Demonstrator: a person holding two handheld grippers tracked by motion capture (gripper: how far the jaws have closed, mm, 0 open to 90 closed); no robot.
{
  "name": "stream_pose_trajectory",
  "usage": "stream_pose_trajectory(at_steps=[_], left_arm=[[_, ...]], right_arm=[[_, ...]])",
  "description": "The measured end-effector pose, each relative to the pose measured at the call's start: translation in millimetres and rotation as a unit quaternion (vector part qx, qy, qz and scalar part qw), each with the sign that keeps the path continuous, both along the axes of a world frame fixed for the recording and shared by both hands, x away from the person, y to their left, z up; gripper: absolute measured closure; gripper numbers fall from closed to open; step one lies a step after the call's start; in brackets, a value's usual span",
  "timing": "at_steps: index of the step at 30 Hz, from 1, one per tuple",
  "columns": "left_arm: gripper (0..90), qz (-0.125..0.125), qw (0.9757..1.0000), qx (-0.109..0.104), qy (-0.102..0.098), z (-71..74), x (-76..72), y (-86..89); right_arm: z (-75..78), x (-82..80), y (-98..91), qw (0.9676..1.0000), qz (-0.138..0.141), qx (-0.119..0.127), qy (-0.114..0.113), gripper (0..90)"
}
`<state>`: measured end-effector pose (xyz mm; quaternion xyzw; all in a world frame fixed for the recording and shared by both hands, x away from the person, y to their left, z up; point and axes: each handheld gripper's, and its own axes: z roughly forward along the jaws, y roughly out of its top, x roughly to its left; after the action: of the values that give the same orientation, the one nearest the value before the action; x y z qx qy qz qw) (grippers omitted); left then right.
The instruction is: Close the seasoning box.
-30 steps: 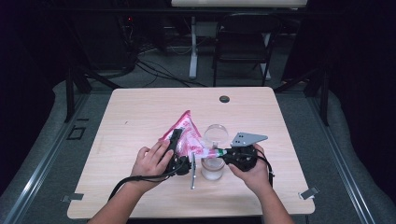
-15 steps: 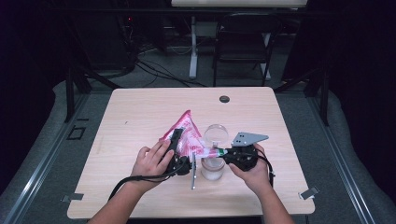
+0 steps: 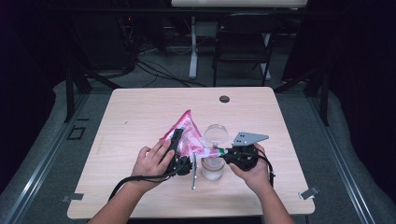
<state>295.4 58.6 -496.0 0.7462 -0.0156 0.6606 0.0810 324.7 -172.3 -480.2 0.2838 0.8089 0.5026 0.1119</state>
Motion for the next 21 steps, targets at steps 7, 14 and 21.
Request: stream_pose_trajectory(at_steps=[7,14,21], left_arm=[[61.7,-0.001,1.0,0.003,-0.004,0.7,-0.3,0.1],[61.7,-0.003,1.0,0.004,-0.006,1.5,0.0,0.1],[61.7,-0.002,1.0,0.005,-0.008,2.1,-0.5,0.1]], right_arm=[[0.0,-0.1,0.2,1.0,0.0,0.0,-0.001,89.6],[-0.1,0.0,0.1,1.0,0.0,0.0,-0.001,89.6],[-0.5,0.0,0.4,1.0,0.0,0.001,0.0,89.6]])
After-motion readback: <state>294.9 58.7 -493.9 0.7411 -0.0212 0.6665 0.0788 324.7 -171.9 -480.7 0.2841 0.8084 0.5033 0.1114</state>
